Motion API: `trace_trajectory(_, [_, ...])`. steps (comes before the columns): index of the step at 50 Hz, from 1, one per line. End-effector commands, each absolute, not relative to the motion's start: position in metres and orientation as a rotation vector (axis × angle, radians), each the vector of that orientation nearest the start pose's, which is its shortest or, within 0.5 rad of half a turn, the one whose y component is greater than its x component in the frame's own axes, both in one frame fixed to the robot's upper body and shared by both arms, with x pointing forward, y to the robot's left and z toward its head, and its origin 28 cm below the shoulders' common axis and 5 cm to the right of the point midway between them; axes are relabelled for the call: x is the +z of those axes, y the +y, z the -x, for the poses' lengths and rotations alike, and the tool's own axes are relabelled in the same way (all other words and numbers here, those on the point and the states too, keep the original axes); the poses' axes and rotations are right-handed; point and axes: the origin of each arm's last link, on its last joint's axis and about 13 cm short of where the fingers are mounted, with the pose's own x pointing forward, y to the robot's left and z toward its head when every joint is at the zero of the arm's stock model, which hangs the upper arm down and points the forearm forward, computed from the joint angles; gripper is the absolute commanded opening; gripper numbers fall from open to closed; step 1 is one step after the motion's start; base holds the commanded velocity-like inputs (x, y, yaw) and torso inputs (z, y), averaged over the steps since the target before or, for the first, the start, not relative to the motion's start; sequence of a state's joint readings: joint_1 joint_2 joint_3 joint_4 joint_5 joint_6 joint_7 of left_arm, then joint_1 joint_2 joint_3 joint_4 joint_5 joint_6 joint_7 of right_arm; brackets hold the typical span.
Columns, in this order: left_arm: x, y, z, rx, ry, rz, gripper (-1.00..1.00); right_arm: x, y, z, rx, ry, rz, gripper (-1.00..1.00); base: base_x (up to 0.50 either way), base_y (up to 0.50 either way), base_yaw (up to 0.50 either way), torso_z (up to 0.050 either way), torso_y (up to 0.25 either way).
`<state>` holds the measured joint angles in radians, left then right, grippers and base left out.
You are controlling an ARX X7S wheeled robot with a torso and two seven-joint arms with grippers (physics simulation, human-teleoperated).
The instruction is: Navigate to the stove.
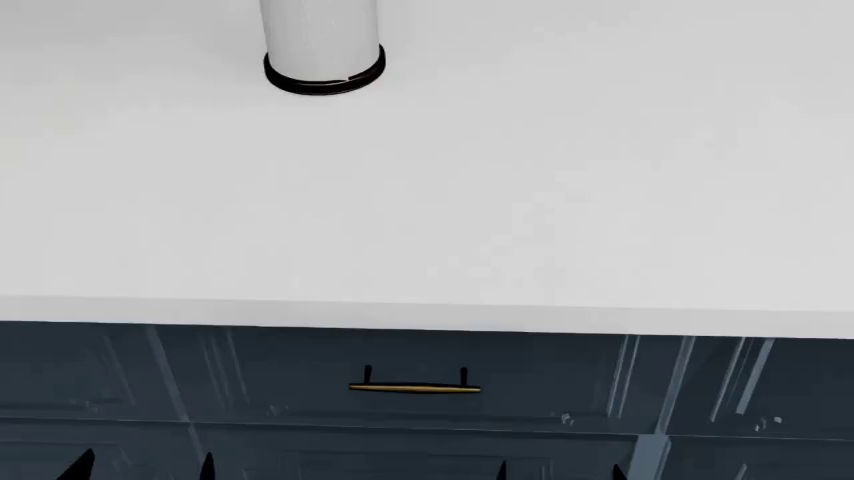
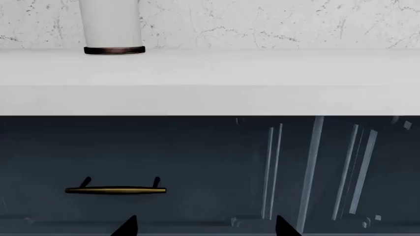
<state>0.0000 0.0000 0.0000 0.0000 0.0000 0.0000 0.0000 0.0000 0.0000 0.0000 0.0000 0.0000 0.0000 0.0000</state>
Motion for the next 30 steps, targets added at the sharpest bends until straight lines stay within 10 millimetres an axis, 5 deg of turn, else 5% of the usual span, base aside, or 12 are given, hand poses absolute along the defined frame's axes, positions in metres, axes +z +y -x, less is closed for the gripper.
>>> trace_trajectory(1, [0.013,0.205,-0.210,0.000,0.000,0.000,1.00,0.013,-0.096,-0.210,0.000,0.000,0.000,1.00,0.00,0.00,0.00,0.000,0.000])
trace_trajectory(20, [0.013,0.206,-0.219,-0.001,0.016,0.004,1.00,0.013,-0.096,-0.220,-0.003,0.013,0.014,1.00,0.00,0.00,0.00,0.000,0.000])
trace_trajectory(30, [0.014,0.205,-0.218,-0.009,-0.007,-0.010,1.00,0.013,-0.096,-0.221,-0.004,0.012,0.023,1.00,0.00,0.00,0.00,0.047,-0.012])
